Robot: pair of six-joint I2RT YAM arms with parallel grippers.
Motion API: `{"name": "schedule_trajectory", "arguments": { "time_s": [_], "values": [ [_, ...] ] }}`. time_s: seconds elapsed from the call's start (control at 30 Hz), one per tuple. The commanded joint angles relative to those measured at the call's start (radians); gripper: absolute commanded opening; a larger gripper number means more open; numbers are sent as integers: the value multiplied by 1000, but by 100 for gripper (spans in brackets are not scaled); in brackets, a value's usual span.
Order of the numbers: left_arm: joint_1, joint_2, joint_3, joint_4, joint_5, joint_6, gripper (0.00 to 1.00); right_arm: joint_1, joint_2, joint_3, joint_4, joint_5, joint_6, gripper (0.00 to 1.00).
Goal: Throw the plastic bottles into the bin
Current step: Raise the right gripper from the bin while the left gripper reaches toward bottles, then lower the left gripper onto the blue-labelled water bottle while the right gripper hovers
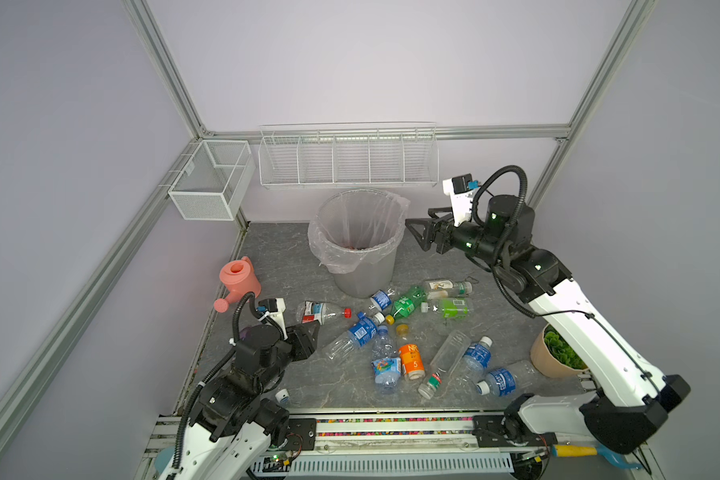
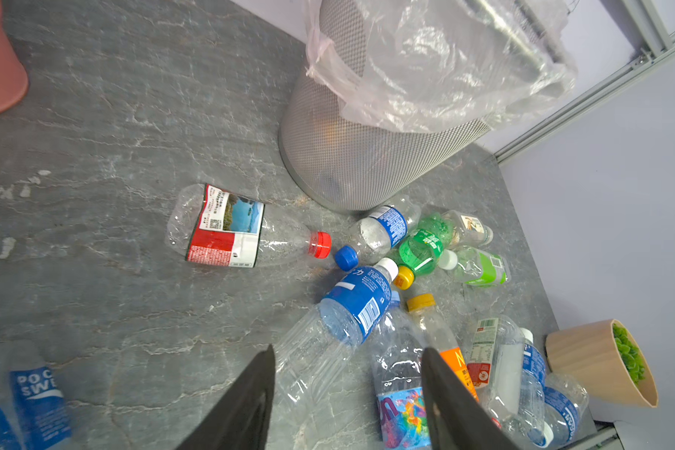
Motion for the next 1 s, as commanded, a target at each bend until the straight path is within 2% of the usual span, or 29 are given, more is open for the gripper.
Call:
{"name": "schedule_trajectory", "arguments": {
  "time_s": [0.0,0.13,0.27,0.37,0.53,0.8,0.97],
  "values": [
    [-23,74,-34,58,70,-26,60,-26,-78,-71,17,-54,60,89],
    [-60,177,-77,156,138,-70,61,-34,-122,-164,-20,-20,50,89],
    [-122,259,-75,185,110,-62,62,-43,-183,-250,-27,38,48,89],
    [-127,336,-64,183,135,-44,65,-54,-229,-317,-28,75,45,89],
    [-130,445,-45,186,164,-31,68,-66,-289,-419,-22,58,45,89],
    [-132,558,30,152,104,37,78,-67,-358,-535,-67,6,12,89],
    [-131,645,72,152,99,72,81,-67,-413,-597,-63,-4,12,89]
  ]
}}
